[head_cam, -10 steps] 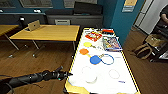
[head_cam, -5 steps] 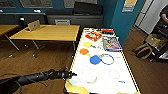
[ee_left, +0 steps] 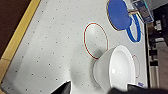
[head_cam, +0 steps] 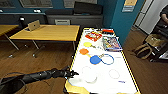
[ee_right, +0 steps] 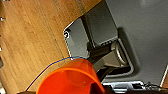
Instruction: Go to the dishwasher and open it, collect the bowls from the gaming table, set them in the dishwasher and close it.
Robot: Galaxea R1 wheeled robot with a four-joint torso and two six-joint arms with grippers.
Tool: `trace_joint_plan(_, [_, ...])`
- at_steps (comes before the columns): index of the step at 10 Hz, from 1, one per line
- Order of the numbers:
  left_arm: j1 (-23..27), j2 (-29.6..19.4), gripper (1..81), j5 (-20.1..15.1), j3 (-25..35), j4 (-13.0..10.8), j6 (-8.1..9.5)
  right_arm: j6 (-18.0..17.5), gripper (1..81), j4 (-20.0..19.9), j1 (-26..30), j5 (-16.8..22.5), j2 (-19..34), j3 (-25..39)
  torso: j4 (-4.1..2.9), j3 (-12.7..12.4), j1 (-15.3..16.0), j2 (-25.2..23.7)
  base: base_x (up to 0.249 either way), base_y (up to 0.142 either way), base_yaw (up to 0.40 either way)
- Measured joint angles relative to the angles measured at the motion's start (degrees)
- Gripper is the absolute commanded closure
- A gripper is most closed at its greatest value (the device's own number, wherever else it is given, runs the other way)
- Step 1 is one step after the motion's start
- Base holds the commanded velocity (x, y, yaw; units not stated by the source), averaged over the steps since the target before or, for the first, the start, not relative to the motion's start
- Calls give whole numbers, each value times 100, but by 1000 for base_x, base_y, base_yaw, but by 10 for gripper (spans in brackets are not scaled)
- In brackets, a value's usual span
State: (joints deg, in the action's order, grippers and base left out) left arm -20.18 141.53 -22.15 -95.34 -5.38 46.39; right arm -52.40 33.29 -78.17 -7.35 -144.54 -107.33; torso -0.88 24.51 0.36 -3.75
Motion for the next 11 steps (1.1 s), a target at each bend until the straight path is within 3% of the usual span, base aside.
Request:
trace_joint_plan(2, [177, 233, 10, -28, -134, -5, 59, 0, 811, 0, 22, 7, -16, -9, 0, 0, 0, 2, 0, 0, 0])
trace_joint_plan(5, [273, 550, 10, -276, -350, -18, 300, 0, 811, 0, 22, 7, -77, -9, 0, 0, 0, 2, 0, 0, 0])
trace_joint_plan(11, [254, 833, 10, -360, -768, -60, 315, 0, 811, 2, 22, 9, -102, -9, 0, 0, 2, 2, 0, 0, 0])
